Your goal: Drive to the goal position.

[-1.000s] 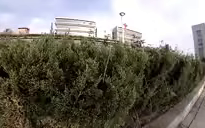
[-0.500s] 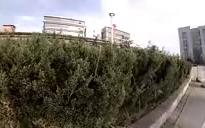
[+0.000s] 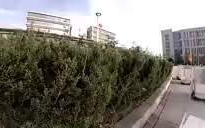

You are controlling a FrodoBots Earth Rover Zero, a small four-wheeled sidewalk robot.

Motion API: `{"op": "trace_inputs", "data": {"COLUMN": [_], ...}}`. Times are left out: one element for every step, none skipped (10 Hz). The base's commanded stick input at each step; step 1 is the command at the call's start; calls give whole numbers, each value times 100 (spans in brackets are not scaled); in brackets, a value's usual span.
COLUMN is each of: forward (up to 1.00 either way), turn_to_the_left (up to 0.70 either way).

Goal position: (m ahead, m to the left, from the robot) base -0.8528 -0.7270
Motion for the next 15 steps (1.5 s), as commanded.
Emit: {"op": "trace_inputs", "data": {"forward": [0, -4, -70, -70, -70, -70, -70, -70, -57, -45, -45, -45, -45, -45, -45], "turn_to_the_left": [-70, -35, -14, -14, -14, -14, -14, -14, -21, -27, -27, -27, -27, -27, -27]}}
